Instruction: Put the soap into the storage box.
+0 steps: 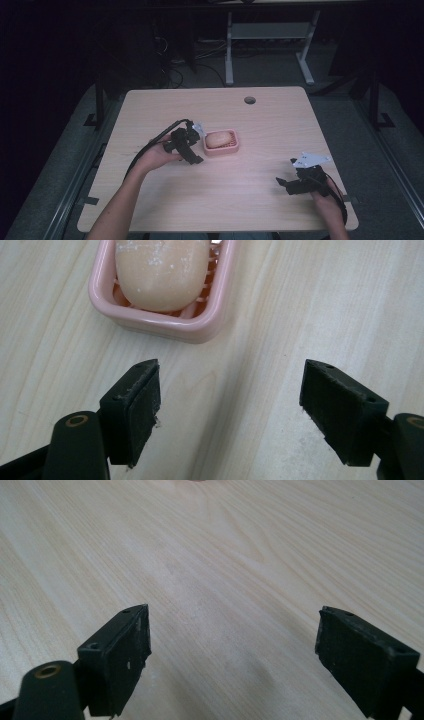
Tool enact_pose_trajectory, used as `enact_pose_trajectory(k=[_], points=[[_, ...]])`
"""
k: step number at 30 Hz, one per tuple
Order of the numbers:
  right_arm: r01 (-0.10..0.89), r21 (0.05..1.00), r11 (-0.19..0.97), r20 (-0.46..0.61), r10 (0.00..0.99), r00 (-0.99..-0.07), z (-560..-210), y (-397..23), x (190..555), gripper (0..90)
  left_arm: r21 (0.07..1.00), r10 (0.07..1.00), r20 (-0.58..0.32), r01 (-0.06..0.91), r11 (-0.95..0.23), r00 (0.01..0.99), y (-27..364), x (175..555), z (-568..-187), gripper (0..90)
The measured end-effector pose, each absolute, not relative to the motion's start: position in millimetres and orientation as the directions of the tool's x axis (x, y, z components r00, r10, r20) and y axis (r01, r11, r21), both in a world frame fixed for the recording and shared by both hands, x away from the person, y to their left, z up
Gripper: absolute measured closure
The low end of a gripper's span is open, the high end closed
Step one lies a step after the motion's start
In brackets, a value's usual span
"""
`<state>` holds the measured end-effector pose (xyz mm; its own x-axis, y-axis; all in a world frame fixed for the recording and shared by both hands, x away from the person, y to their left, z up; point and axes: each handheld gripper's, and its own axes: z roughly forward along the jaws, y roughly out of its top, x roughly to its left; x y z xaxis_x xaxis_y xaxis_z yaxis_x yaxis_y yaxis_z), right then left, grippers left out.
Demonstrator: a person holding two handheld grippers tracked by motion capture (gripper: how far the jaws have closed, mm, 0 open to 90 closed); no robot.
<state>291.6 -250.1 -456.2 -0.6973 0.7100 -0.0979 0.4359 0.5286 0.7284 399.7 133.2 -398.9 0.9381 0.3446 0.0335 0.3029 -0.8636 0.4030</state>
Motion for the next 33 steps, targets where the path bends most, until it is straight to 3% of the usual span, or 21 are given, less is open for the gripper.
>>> enact_pose_trajectory(k=[33], points=[[0.436, 0.705, 0.559, -0.123, 0.702, -0.702, -458, -245, 291, 14.0, 0.444, 0.386, 0.051, 0.325, -0.835, 0.921, 176, 362, -410, 22.8]])
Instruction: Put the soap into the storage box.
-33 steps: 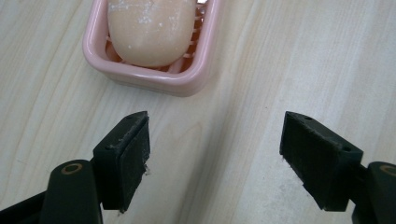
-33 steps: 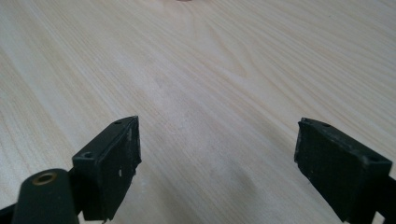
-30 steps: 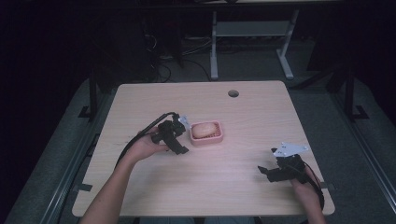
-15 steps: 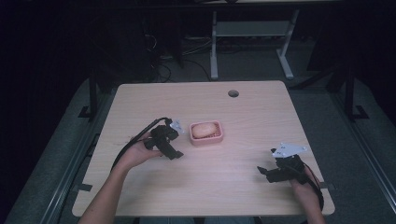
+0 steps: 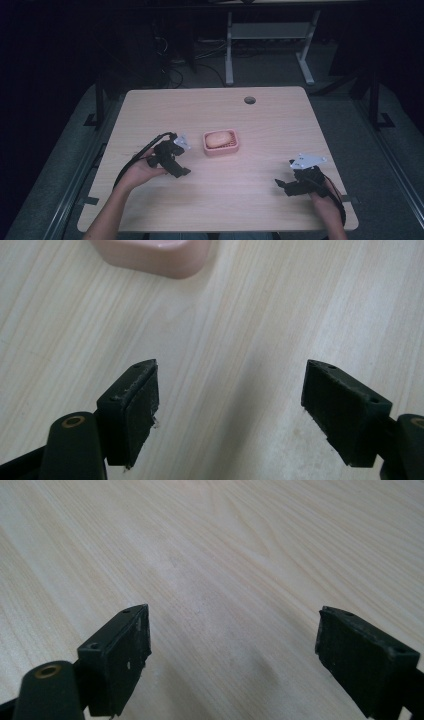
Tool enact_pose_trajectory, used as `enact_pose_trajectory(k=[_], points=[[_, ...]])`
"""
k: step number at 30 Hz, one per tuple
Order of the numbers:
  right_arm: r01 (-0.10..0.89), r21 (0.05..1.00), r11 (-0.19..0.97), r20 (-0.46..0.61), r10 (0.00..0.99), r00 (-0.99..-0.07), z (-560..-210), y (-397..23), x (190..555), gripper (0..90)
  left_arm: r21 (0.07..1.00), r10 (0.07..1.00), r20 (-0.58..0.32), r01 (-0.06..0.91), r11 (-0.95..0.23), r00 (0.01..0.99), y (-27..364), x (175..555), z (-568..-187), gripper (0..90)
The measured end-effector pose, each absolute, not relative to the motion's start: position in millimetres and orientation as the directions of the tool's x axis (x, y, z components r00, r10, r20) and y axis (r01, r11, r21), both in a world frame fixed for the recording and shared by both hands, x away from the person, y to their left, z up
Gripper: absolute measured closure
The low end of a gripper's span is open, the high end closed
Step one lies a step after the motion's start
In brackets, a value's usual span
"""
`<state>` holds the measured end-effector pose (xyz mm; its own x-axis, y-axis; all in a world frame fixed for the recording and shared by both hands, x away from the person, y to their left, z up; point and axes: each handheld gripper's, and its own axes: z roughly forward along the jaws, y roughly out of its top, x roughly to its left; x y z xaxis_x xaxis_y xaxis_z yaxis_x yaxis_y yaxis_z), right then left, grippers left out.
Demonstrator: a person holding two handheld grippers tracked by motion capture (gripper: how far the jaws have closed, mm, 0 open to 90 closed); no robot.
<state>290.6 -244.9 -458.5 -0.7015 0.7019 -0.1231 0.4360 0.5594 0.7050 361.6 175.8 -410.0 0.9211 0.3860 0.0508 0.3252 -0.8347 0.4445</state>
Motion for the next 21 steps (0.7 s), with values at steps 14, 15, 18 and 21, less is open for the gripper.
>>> enact_pose_trajectory(k=[14, 15, 18, 21], points=[[0.442, 0.702, 0.559, -0.129, 0.710, -0.692, -458, -249, 288, 13.9, 0.454, 0.394, 0.044, 0.332, -0.827, 0.918, 191, 346, -417, 22.8], [0.439, 0.705, 0.558, -0.130, 0.710, -0.692, -459, -250, 288, 13.9, 0.457, 0.395, 0.042, 0.334, -0.824, 0.918, 192, 346, -418, 22.8], [0.444, 0.703, 0.556, -0.128, 0.713, -0.689, -459, -252, 288, 13.9, 0.456, 0.399, 0.043, 0.338, -0.823, 0.916, 195, 343, -418, 22.8], [0.450, 0.701, 0.553, -0.124, 0.716, -0.687, -459, -253, 288, 14.0, 0.466, 0.403, 0.044, 0.338, -0.818, 0.914, 198, 340, -420, 22.8]])
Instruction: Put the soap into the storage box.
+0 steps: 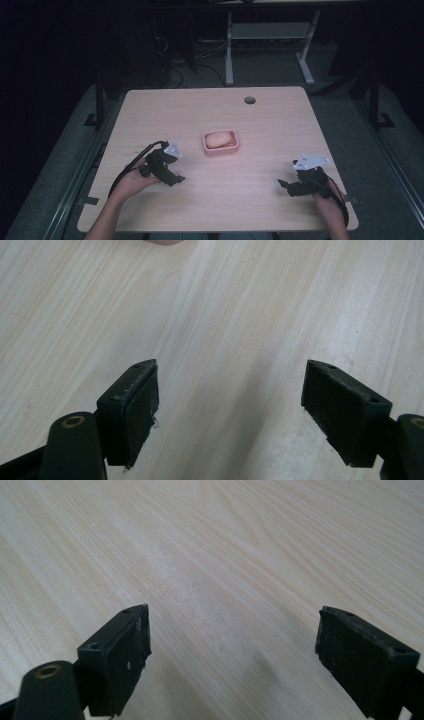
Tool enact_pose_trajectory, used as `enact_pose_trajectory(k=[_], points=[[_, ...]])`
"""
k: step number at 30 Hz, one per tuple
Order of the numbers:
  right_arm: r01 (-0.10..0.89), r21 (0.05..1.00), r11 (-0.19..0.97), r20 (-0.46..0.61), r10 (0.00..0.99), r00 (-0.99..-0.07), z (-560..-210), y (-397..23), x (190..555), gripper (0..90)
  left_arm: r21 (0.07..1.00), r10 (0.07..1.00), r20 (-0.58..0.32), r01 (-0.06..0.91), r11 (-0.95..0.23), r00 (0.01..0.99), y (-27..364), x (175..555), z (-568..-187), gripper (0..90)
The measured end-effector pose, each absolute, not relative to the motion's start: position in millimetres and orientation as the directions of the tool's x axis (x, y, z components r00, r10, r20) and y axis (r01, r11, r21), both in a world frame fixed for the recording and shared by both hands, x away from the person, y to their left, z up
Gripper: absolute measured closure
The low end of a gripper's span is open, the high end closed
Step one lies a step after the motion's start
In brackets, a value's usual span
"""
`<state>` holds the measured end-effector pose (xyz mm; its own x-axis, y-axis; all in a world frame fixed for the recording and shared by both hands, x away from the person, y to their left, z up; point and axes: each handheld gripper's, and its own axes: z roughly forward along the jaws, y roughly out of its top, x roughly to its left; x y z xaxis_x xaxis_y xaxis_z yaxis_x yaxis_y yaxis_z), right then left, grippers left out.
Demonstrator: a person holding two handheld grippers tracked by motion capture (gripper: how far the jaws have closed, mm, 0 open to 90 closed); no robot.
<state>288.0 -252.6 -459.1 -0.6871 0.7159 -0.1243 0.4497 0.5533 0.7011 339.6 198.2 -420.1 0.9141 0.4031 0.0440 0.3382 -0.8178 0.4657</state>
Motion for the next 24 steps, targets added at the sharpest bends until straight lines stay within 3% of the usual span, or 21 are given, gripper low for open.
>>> enact_pose_trajectory(k=[24], points=[[0.456, 0.691, 0.561, -0.124, 0.713, -0.690, -462, -252, 289, 14.0, 0.489, 0.443, 0.041, 0.369, -0.791, 0.895, 224, 318, -431, 22.9]])
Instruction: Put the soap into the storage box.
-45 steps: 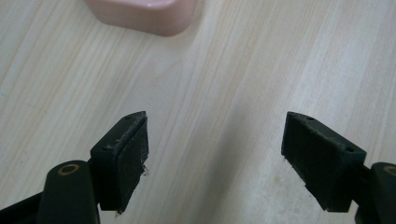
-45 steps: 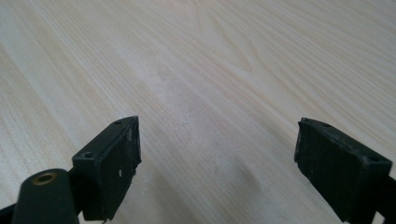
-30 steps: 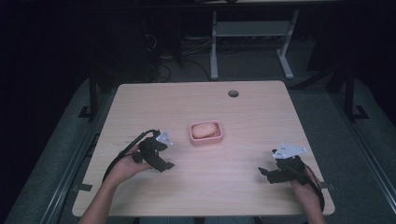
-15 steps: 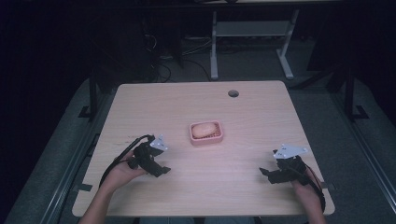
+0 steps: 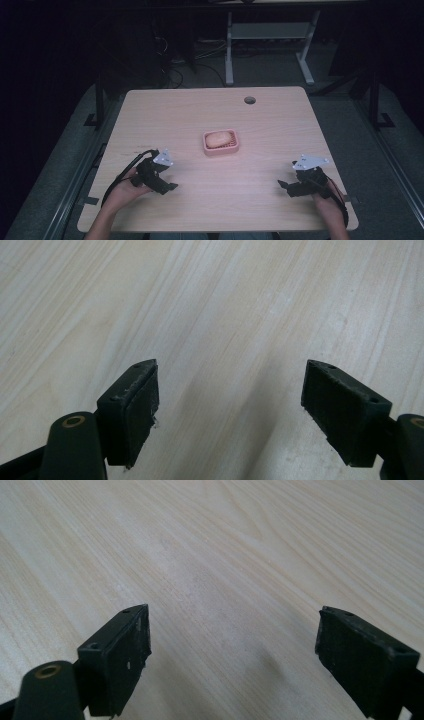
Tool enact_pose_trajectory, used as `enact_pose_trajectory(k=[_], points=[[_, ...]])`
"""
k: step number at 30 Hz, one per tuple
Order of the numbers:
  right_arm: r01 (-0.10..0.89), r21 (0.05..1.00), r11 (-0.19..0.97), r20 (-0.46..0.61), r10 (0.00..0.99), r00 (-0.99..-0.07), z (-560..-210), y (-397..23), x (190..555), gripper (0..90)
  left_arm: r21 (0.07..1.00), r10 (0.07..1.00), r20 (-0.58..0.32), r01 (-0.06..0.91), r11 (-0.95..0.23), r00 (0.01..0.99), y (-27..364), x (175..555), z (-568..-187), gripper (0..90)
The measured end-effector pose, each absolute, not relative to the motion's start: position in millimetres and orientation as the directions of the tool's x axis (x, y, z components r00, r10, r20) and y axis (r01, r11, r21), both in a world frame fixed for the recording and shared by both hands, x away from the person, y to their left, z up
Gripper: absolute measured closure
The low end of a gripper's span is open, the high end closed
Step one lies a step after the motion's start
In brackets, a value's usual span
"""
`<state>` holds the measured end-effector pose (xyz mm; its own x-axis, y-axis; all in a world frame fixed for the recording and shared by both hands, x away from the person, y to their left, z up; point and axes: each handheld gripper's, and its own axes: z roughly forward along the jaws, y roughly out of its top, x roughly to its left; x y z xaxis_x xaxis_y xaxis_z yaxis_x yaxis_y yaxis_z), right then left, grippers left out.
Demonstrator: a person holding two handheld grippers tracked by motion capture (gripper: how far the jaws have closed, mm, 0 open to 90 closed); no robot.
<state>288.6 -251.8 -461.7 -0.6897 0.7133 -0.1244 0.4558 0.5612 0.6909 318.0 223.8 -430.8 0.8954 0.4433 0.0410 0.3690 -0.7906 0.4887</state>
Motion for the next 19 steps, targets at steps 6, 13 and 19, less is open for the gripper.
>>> enact_pose_trajectory(k=[6, 13, 19], points=[[0.446, 0.688, 0.573, -0.131, 0.702, -0.700, -461, -251, 289, 14.0, 0.498, 0.453, 0.046, 0.373, -0.783, 0.890, 229, 311, -432, 22.9], [0.442, 0.687, 0.577, -0.130, 0.696, -0.706, -461, -249, 289, 13.9, 0.528, 0.466, 0.061, 0.368, -0.765, 0.883, 235, 311, -432, 22.9], [0.428, 0.682, 0.592, -0.140, 0.681, -0.719, -462, -247, 290, 13.9, 0.537, 0.475, 0.066, 0.370, -0.758, 0.877, 237, 313, -432, 22.8]])
